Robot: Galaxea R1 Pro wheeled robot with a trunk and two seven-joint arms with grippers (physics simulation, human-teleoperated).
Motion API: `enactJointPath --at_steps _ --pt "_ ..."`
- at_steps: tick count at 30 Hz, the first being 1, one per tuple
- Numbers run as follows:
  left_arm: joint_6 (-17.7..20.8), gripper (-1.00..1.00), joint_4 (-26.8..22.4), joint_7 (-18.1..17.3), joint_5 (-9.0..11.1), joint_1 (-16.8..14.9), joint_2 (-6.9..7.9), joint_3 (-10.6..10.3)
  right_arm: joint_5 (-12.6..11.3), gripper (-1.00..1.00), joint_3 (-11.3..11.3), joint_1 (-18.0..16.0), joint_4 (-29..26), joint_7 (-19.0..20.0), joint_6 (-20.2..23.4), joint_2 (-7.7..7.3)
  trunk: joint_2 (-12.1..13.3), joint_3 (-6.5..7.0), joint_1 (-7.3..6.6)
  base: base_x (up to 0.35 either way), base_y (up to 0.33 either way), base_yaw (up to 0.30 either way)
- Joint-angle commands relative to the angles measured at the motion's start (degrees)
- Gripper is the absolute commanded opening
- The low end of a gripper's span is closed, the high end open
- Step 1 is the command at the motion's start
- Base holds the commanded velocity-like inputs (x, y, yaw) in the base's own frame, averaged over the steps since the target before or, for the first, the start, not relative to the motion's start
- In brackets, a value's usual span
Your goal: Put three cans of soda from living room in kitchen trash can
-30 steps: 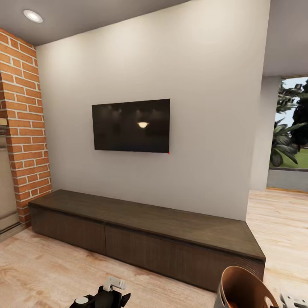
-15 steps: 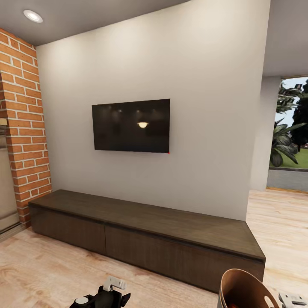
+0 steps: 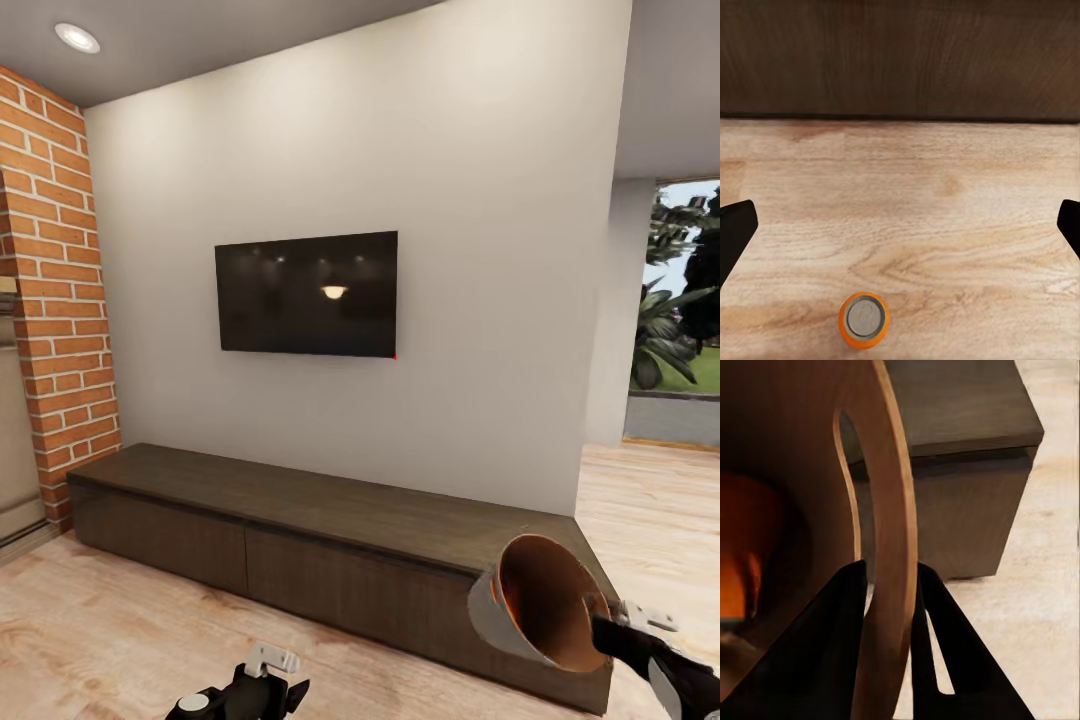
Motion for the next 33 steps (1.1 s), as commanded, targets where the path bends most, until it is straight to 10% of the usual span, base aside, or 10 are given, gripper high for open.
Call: enactJointPath --at_steps 1,33 --pt "0.0 1.00 0.0 0.0 0.0 0.0 0.01 0.0 0.1 -1.00 -0.1 0.0 -3.5 0.2 0.0 -0.30 0.0 0.00 0.00 0.000 0.000 0.000" --pt "0.0 1.00 0.1 -0.1 0.0 0.0 -0.01 0.1 0.0 -1.00 0.0 0.0 -3.6 0.1 0.0 -0.29 0.0 0.00 0.00 0.000 0.000 0.000"
